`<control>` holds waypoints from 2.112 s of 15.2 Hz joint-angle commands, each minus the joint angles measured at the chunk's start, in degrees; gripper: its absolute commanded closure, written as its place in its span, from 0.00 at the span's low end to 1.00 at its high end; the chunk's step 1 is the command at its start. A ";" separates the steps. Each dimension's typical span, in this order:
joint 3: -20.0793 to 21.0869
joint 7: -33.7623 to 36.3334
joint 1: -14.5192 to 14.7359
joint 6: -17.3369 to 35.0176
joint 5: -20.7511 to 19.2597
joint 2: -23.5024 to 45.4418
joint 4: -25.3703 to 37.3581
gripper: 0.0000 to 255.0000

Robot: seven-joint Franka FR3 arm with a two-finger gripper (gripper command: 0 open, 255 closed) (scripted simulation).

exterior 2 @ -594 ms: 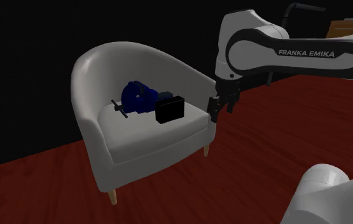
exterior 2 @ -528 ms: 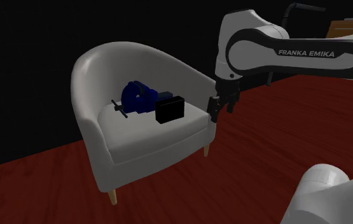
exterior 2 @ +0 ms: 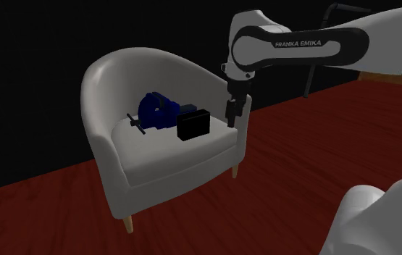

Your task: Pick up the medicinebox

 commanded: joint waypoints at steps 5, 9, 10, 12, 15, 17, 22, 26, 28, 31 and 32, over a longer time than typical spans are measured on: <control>-3.50 -20.75 4.29 -1.12 2.52 14.68 14.79 0.00; -4.01 -33.44 6.03 -3.63 5.04 24.17 25.66 0.00; -3.89 -36.46 6.31 -4.47 5.65 26.51 28.51 0.00; -3.37 -42.26 6.74 -6.37 6.78 31.13 34.39 0.00; -2.71 -46.34 6.96 -7.11 7.44 34.28 37.80 0.00; -2.67 -46.29 7.01 -5.39 7.35 33.81 35.62 0.00; -2.62 -46.20 7.11 -1.60 7.22 33.07 31.10 0.00; -2.60 -46.16 7.13 -1.51 7.20 33.00 30.94 1.00; -2.60 -46.15 7.14 -1.44 7.20 32.95 30.82 1.00; -2.58 -46.10 7.17 -1.36 7.18 32.92 30.71 1.00; -2.58 -46.11 7.16 -1.34 7.18 32.89 30.66 1.00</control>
